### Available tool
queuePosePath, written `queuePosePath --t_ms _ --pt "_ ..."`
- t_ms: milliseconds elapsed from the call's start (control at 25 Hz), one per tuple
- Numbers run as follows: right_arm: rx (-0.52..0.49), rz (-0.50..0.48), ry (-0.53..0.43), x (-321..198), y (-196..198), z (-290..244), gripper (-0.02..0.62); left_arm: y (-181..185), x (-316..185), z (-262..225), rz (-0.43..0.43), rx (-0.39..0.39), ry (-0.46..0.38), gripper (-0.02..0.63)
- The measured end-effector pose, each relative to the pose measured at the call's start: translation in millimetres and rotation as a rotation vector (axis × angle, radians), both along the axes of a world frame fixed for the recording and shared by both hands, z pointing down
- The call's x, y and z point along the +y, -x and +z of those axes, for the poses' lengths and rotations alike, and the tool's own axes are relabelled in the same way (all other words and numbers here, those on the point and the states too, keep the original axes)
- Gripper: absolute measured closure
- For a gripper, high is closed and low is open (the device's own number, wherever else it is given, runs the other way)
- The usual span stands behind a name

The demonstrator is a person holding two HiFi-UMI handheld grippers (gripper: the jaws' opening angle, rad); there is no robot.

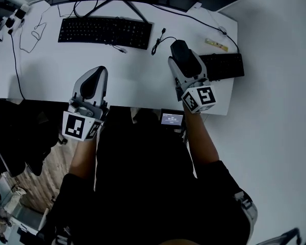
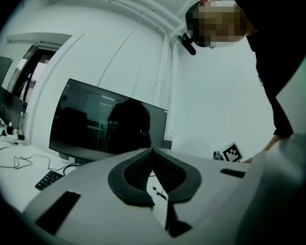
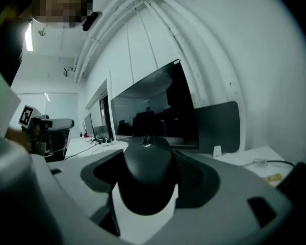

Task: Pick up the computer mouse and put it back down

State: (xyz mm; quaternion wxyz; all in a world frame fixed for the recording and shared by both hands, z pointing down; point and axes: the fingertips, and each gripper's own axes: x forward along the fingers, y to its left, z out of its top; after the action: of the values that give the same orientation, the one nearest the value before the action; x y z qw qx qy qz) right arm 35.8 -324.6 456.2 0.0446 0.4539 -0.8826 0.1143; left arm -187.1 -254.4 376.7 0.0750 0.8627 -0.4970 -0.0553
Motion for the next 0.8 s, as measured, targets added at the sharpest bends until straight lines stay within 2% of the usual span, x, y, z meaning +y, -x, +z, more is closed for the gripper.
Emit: queuePosePath --t_ms 160,360,560,800 --pt "0.040 -0.038 0.106 19 14 44 0.288 0 -3 14 0.010 -0.002 0.030 0.611" --pt "0.096 -0.055 0.157 30 21 77 0.288 -8 -5 28 0.030 0.007 0.056 0.611" --pt "0.151 -0.080 0.207 40 30 110 0.288 -16 11 64 0.030 0.015 0.118 0.611" --pt "0.259 -0.112 0.280 54 35 151 0.288 -34 22 91 0.085 0.031 0.174 0.611"
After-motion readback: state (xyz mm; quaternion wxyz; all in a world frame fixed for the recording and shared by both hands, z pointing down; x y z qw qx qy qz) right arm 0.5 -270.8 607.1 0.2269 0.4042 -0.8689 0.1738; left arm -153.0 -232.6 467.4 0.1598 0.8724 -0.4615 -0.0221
